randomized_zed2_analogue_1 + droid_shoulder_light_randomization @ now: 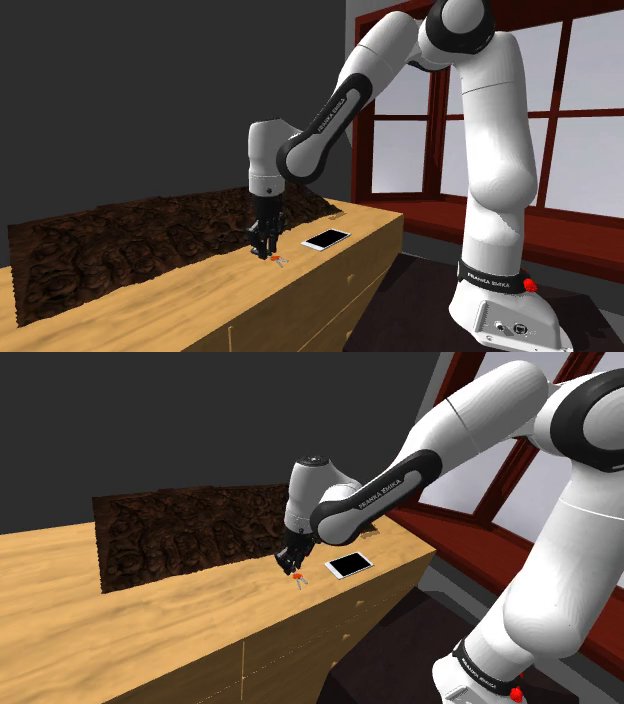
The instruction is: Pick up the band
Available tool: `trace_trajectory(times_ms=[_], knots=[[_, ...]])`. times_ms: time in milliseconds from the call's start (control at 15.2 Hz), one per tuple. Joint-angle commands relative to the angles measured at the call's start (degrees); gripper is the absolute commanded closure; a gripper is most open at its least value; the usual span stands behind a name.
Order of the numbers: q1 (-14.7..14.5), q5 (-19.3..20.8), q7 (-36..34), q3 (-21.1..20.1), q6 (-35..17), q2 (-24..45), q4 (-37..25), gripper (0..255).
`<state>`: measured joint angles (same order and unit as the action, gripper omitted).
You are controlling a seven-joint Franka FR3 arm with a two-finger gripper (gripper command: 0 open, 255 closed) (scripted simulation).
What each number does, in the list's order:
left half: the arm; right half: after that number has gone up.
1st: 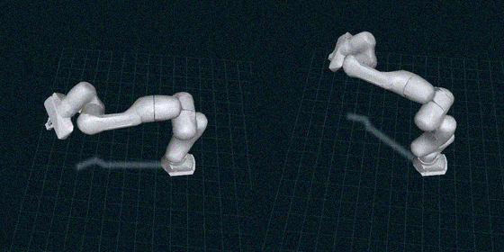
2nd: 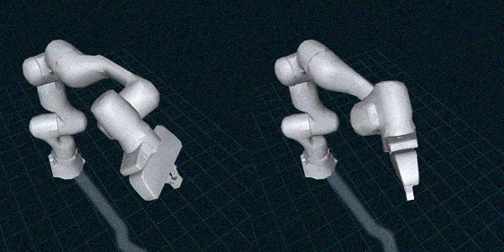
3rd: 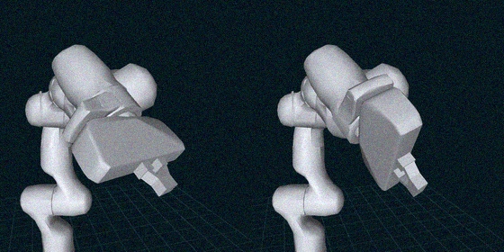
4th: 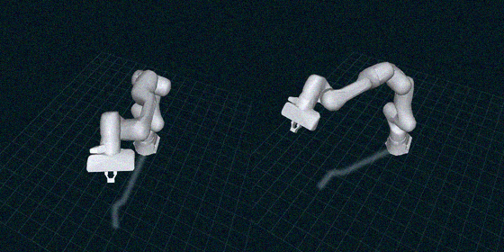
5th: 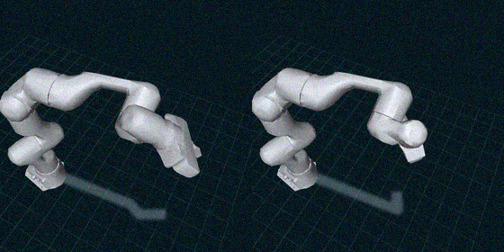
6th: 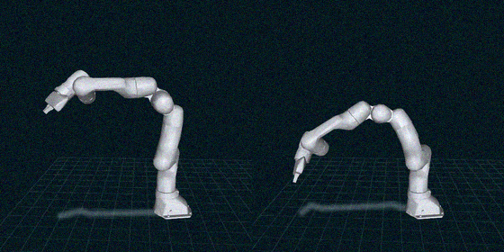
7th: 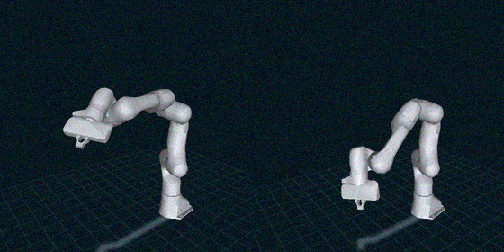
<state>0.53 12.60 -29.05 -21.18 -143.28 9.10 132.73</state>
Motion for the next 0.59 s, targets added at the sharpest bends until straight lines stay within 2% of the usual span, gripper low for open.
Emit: trace_trajectory(times_ms=[0, 198, 528], knots=[[0.00, 0.00, 0.00, 0.00, 0.00, 0.00, 0.00, 255], [0.03, 0.00, 0.05, 0.02, 0.02, 0.00, -0.03, 255], [0.40, -2.56, 2.04, -0.63, 3.47, -3.12, -0.73, 255]])
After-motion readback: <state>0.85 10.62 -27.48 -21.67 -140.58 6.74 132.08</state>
